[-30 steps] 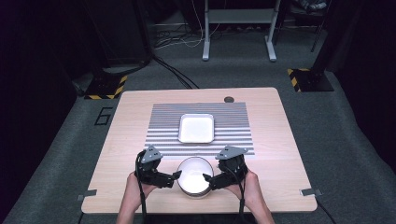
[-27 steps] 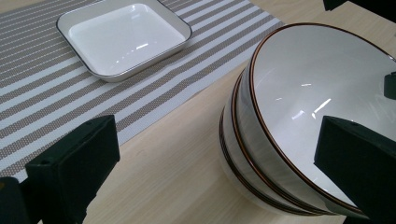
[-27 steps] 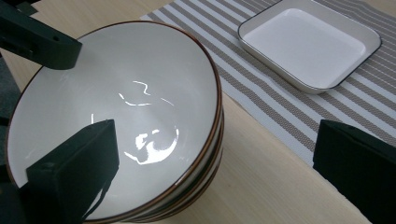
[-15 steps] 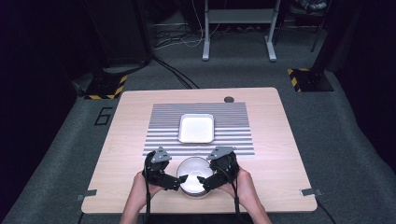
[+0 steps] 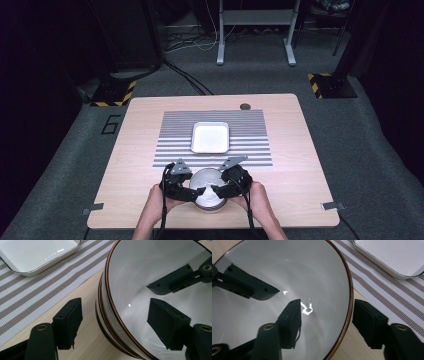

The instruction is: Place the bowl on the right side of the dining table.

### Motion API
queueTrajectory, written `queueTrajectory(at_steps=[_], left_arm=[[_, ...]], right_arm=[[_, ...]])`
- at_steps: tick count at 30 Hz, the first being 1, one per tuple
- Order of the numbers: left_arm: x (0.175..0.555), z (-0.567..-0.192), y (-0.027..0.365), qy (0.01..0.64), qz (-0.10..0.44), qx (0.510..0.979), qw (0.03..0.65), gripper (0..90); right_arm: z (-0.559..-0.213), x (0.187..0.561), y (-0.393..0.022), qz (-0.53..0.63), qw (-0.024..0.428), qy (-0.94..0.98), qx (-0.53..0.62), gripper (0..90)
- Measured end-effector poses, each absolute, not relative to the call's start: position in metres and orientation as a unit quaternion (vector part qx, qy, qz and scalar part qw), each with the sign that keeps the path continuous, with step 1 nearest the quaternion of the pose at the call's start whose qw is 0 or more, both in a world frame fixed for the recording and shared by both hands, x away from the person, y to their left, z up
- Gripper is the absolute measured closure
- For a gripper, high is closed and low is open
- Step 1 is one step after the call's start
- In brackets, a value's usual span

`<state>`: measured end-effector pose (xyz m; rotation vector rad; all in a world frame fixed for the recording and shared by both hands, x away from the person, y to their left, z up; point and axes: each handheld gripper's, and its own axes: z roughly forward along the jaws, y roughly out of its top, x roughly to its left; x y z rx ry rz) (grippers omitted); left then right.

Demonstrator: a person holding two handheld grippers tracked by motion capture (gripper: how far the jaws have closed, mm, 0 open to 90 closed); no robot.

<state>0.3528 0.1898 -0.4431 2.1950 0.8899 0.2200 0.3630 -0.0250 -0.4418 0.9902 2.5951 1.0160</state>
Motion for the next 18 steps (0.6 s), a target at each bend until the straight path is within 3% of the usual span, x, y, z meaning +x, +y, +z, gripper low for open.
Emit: queueTrajectory(at_steps=[7, 18], left_arm=[[0.3535, -0.4452, 0.1859, 0.354, 0.092, 0.852, 0.374, 46.3], [0.3528, -0.4440, 0.1814, 0.365, 0.125, 0.847, 0.365, 64.3]], right_arm=[[-0.4429, 0.3643, -0.0239, 0.343, 0.090, 0.871, 0.339, 51.1], [-0.4404, 0.3653, -0.0230, 0.336, 0.115, 0.870, 0.343, 66.1]])
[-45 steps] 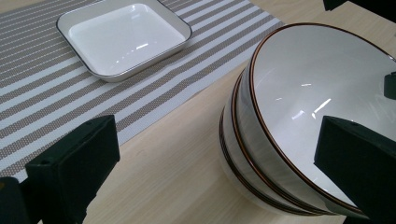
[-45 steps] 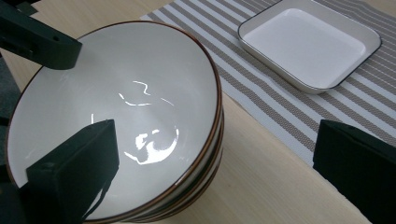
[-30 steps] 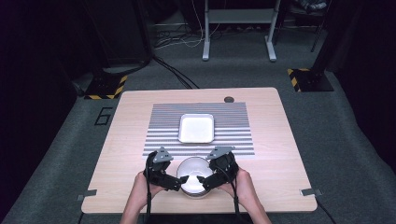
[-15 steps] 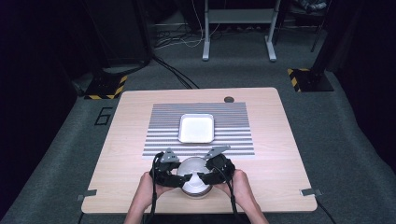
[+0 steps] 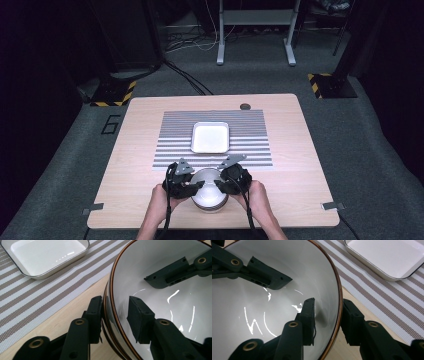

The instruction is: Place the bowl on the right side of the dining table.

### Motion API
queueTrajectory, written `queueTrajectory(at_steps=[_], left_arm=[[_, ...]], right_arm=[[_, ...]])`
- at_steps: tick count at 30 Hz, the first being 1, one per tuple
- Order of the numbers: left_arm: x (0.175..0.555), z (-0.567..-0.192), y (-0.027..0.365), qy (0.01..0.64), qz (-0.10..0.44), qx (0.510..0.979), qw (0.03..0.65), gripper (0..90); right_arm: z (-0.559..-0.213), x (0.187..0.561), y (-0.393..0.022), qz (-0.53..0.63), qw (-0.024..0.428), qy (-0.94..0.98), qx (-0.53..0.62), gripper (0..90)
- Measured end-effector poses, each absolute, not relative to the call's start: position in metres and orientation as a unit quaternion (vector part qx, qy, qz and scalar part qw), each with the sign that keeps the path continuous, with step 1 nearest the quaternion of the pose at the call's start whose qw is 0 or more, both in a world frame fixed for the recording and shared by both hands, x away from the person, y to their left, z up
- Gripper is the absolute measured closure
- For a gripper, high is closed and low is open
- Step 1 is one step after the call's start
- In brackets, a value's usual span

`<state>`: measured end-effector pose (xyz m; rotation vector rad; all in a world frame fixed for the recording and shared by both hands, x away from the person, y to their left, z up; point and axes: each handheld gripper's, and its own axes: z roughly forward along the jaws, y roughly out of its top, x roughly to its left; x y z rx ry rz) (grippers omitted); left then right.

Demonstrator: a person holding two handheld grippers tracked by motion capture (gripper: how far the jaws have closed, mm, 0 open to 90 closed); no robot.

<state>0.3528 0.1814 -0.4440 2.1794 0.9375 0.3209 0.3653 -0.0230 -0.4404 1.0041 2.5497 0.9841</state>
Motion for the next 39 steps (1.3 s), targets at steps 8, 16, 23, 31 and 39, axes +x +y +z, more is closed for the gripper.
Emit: queueTrajectory(at_steps=[8, 16, 23, 31, 39], left_arm=[[0.350, -0.444, 0.180, 0.361, 0.154, 0.841, 0.372, 72.0], [0.347, -0.444, 0.179, 0.359, 0.171, 0.837, 0.376, 74.1], [0.345, -0.440, 0.180, 0.357, 0.192, 0.832, 0.379, 74.9], [0.343, -0.439, 0.178, 0.351, 0.207, 0.831, 0.379, 76.6], [0.343, -0.439, 0.174, 0.345, 0.212, 0.834, 0.374, 78.0]], right_arm=[[-0.435, 0.360, -0.023, 0.349, 0.160, 0.862, 0.330, 76.5], [-0.433, 0.353, -0.021, 0.359, 0.205, 0.858, 0.305, 80.7], [-0.428, 0.349, -0.021, 0.382, 0.222, 0.848, 0.292, 82.4], [-0.425, 0.347, -0.018, 0.377, 0.247, 0.854, 0.259, 82.7], [-0.428, 0.346, -0.021, 0.398, 0.271, 0.849, 0.218, 82.6]])
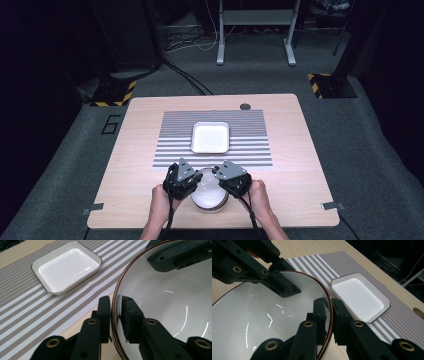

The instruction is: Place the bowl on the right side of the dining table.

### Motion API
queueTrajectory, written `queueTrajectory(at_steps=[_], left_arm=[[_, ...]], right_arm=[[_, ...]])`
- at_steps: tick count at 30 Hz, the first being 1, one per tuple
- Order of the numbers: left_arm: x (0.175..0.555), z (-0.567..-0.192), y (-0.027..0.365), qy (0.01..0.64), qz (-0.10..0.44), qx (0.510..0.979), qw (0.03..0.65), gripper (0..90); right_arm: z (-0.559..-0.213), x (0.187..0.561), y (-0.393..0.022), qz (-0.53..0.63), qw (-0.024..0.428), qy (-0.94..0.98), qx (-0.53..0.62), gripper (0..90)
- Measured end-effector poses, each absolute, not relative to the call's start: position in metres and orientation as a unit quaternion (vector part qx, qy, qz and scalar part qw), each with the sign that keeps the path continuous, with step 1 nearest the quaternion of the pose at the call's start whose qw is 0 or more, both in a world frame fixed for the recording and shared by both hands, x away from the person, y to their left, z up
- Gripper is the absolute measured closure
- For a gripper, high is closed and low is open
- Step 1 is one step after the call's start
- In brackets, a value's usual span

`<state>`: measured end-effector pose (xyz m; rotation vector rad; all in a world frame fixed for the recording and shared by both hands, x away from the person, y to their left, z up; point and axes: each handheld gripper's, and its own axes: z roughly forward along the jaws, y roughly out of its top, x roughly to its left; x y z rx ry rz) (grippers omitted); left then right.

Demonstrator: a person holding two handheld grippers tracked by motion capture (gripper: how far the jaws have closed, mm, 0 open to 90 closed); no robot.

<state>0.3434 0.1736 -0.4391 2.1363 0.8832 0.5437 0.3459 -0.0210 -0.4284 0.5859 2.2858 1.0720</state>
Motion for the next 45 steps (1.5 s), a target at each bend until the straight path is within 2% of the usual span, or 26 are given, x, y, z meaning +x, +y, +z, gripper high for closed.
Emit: queueTrajectory(at_steps=[6, 9, 13, 14, 20, 27, 30, 34, 35, 42, 45], left_arm=[[0.339, -0.434, 0.171, 0.328, 0.239, 0.837, 0.367, 81.5], [0.335, -0.433, 0.171, 0.326, 0.251, 0.834, 0.367, 82.9], [0.330, -0.432, 0.169, 0.318, 0.277, 0.832, 0.360, 83.3], [0.329, -0.431, 0.168, 0.316, 0.281, 0.831, 0.361, 83.3], [0.326, -0.430, 0.166, 0.314, 0.299, 0.829, 0.353, 83.3], [0.332, -0.434, 0.167, 0.315, 0.281, 0.835, 0.352, 79.3], [0.335, -0.436, 0.164, 0.312, 0.279, 0.836, 0.354, 79.1], [0.333, -0.434, 0.167, 0.315, 0.283, 0.828, 0.368, 82.3], [0.330, -0.433, 0.166, 0.311, 0.298, 0.825, 0.367, 82.8], [0.325, -0.433, 0.163, 0.295, 0.326, 0.822, 0.362, 83.4], [0.324, -0.433, 0.162, 0.291, 0.332, 0.821, 0.362, 83.4]], right_arm=[[-0.426, 0.345, -0.022, 0.397, 0.250, 0.846, 0.253, 80.8], [-0.424, 0.347, -0.022, 0.382, 0.227, 0.851, 0.279, 74.2], [-0.428, 0.350, -0.020, 0.362, 0.209, 0.856, 0.305, 76.9], [-0.429, 0.351, -0.019, 0.362, 0.209, 0.854, 0.311, 80.5], [-0.429, 0.350, -0.017, 0.361, 0.233, 0.855, 0.291, 83.4], [-0.429, 0.349, -0.018, 0.370, 0.243, 0.854, 0.273, 83.4], [-0.427, 0.346, -0.017, 0.370, 0.263, 0.852, 0.262, 83.2], [-0.427, 0.344, -0.017, 0.376, 0.276, 0.847, 0.256, 83.1], [-0.427, 0.343, -0.016, 0.377, 0.283, 0.845, 0.253, 83.0], [-0.428, 0.343, -0.019, 0.384, 0.269, 0.841, 0.269, 82.0], [-0.431, 0.351, -0.018, 0.369, 0.241, 0.850, 0.288, 75.8]])
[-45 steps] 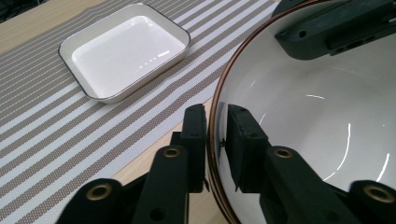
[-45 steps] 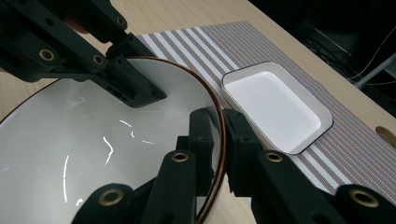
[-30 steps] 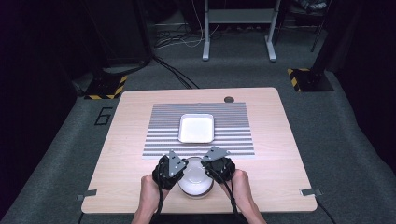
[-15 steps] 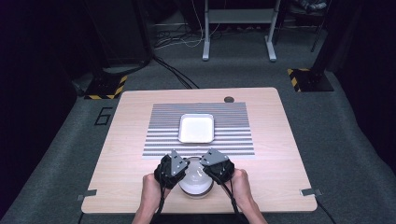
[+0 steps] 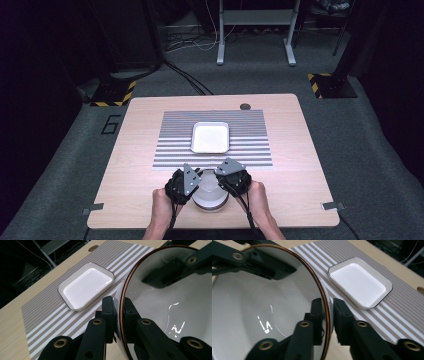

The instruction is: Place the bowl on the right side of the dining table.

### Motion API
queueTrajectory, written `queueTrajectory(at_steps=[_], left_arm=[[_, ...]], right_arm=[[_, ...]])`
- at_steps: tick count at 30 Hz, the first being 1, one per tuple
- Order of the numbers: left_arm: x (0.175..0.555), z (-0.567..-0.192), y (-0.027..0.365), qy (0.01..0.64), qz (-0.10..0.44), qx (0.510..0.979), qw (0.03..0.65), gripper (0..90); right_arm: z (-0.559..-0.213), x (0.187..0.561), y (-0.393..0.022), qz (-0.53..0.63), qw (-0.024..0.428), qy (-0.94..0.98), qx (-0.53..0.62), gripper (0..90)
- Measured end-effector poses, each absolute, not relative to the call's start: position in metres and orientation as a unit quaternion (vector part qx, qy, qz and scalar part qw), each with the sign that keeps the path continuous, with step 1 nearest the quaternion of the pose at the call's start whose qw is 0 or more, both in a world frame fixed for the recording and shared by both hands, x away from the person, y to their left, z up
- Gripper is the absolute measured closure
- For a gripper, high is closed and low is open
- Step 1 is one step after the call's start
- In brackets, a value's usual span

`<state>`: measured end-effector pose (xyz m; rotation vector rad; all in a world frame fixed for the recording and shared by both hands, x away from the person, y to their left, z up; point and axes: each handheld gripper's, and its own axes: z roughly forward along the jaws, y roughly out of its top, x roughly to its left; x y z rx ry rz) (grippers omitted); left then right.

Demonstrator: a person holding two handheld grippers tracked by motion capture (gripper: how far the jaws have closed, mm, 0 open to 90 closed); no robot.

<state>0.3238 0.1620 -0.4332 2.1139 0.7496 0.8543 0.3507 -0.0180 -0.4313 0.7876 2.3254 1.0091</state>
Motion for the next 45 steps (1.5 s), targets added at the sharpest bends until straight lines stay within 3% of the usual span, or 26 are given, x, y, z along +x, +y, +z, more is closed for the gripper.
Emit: queueTrajectory(at_steps=[7, 12, 16, 19, 45], left_arm=[[0.323, -0.433, 0.163, 0.291, 0.331, 0.821, 0.362, 83.4], [0.326, -0.434, 0.164, 0.291, 0.320, 0.825, 0.363, 82.4], [0.333, -0.440, 0.164, 0.294, 0.294, 0.835, 0.360, 76.1], [0.333, -0.440, 0.166, 0.297, 0.288, 0.833, 0.367, 77.8], [0.324, -0.413, 0.170, 0.293, 0.332, 0.806, 0.392, 82.4]], right_arm=[[-0.432, 0.355, -0.020, 0.379, 0.214, 0.852, 0.293, 80.9], [-0.430, 0.349, -0.020, 0.382, 0.238, 0.848, 0.280, 81.8], [-0.430, 0.347, -0.016, 0.381, 0.263, 0.846, 0.265, 81.7], [-0.430, 0.346, -0.016, 0.380, 0.269, 0.846, 0.261, 81.7], [-0.410, 0.336, -0.014, 0.396, 0.332, 0.826, 0.228, 81.9]])
